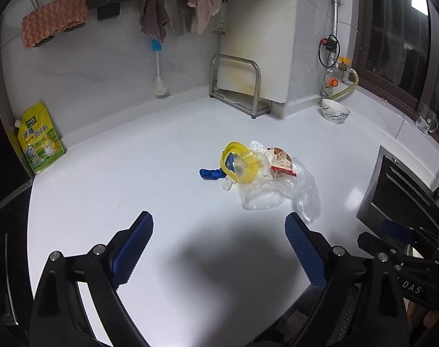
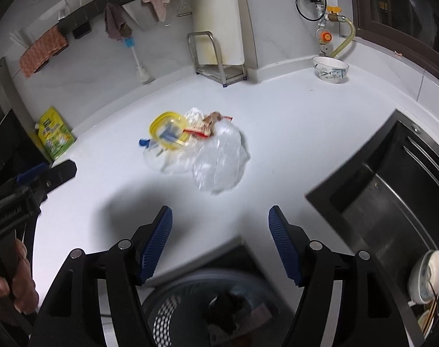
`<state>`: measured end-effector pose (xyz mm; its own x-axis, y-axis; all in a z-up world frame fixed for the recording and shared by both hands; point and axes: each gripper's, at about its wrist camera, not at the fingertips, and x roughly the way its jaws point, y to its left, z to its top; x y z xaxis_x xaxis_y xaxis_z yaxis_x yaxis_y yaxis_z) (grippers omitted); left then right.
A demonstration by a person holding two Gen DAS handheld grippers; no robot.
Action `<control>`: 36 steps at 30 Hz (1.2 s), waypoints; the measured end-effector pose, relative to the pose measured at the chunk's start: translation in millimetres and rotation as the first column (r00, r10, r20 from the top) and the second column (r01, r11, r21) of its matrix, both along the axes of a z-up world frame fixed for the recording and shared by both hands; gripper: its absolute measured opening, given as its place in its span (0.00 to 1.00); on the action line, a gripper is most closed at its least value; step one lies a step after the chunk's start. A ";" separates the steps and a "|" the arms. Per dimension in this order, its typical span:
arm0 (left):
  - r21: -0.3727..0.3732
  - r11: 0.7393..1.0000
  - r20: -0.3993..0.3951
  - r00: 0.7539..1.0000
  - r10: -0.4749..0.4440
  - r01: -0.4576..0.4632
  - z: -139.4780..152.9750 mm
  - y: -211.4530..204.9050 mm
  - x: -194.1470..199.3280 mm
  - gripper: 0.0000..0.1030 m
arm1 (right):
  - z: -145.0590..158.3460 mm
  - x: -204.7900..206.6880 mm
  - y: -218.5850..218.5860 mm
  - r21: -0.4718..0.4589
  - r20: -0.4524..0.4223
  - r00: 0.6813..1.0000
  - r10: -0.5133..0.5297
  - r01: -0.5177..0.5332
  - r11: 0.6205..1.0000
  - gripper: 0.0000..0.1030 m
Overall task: Collect trash
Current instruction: 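Reach both tools to the clear plastic bag and clear container on the counter, then grasp the clear plastic bag with the right tool while the left tool grasps the clear container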
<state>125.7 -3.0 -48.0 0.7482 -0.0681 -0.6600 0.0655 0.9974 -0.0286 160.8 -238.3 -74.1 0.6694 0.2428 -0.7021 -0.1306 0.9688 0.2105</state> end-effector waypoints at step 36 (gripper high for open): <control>-0.026 0.999 -0.075 0.996 -0.049 0.048 -79.2 -21.2 94.3 0.89 | -66.1 148.0 16.0 -0.023 -0.080 0.996 0.032 -0.034 0.999 0.36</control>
